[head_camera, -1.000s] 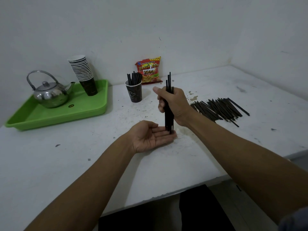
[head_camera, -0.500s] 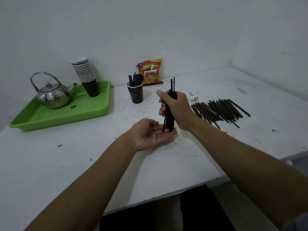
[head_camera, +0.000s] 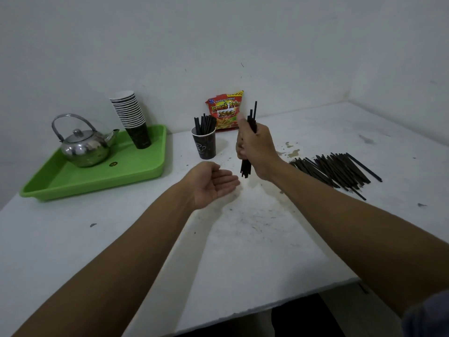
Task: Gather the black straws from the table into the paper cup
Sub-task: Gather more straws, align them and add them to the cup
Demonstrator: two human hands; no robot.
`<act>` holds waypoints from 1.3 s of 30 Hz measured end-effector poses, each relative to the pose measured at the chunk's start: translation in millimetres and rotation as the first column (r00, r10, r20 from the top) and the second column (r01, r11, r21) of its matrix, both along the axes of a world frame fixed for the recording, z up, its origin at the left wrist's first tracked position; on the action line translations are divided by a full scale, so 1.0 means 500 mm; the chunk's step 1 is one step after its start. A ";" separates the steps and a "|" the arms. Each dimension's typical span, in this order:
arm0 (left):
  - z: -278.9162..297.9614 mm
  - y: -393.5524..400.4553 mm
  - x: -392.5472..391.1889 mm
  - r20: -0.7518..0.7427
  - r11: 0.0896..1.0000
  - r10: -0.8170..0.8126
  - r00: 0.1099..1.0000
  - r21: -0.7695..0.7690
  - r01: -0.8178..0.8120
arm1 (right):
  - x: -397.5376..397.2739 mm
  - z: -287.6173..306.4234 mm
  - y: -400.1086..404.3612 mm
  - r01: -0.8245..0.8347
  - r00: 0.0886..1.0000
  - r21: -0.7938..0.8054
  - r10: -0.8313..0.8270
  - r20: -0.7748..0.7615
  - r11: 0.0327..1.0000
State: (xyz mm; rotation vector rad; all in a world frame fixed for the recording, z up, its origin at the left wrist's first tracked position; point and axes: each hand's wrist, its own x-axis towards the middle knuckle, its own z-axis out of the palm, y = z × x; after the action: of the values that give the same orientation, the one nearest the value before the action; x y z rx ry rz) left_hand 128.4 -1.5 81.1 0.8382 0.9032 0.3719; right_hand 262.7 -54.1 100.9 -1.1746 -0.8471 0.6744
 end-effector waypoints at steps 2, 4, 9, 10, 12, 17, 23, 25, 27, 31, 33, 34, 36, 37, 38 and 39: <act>0.005 0.045 0.010 -0.065 0.989 0.087 0.994 0.129 -0.078 | 0.006 0.012 0.039 0.011 1.000 0.012 -0.011 -0.010 1.000; 0.007 0.091 0.019 -0.142 0.946 0.199 0.970 0.285 -0.152 | 0.015 0.023 0.080 0.034 0.999 0.030 -0.034 -0.005 0.999; -0.005 0.198 0.031 -0.265 0.776 0.381 0.886 0.612 -0.151 | 0.037 0.056 0.192 0.103 0.994 0.052 -0.100 -0.052 0.993; -0.007 0.212 0.034 -0.267 0.751 0.371 0.889 0.650 -0.118 | 0.041 0.061 0.215 0.104 0.993 0.053 -0.101 -0.058 0.993; -0.016 0.231 0.039 -0.252 0.708 0.336 0.907 0.703 -0.067 | 0.046 0.067 0.251 0.111 0.993 0.060 -0.108 -0.050 0.992; -0.050 0.266 0.048 -0.176 0.589 0.204 0.963 0.807 0.022 | 0.048 0.059 0.320 0.114 0.993 0.047 -0.116 0.034 0.992; -0.081 0.296 0.059 -0.116 0.559 0.223 0.968 0.828 -0.030 | 0.050 0.020 0.364 0.068 0.987 -0.062 -0.059 0.147 0.996; -0.086 0.298 0.061 -0.105 0.534 0.245 0.964 0.844 -0.044 | 0.050 0.009 0.372 0.060 0.977 -0.098 -0.038 0.211 0.993; -0.093 0.297 0.063 -0.090 0.503 0.267 0.960 0.862 -0.059 | 0.051 -0.006 0.378 0.055 0.955 -0.133 -0.013 0.295 0.990; -0.109 0.291 0.069 -0.046 0.428 0.315 0.948 0.898 -0.099 | 0.056 -0.018 0.374 0.037 0.945 -0.135 0.010 0.328 0.990; -0.115 0.289 0.070 -0.030 0.413 0.341 0.940 0.903 -0.121 | 0.059 -0.017 0.372 0.048 0.945 -0.112 -0.009 0.327 0.993; -0.116 0.288 0.071 -0.024 0.406 0.354 0.935 0.904 -0.130 | 0.059 -0.017 0.370 0.064 0.945 -0.097 -0.029 0.326 0.993; -0.118 0.287 0.072 -0.016 0.398 0.369 0.929 0.906 -0.142 | 0.059 -0.017 0.368 0.091 0.944 -0.083 -0.059 0.326 0.992; -0.118 0.286 0.072 -0.015 0.396 0.371 0.928 0.907 -0.143 | 0.059 -0.018 0.368 0.099 0.938 -0.074 -0.068 0.340 0.992; -0.118 0.285 0.073 -0.016 0.393 0.373 0.928 0.909 -0.142 | 0.058 -0.015 0.366 0.105 0.929 -0.052 -0.080 0.361 0.993; -0.117 0.284 0.073 -0.017 0.390 0.375 0.927 0.910 -0.141 | 0.059 -0.012 0.365 0.109 0.922 -0.028 -0.090 0.375 0.994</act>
State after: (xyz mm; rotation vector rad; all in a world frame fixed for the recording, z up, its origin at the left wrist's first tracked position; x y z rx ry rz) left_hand 164.9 140.7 22.7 1.7871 1.0347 1.1436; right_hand 292.3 128.5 94.9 -1.4060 -1.0859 0.3919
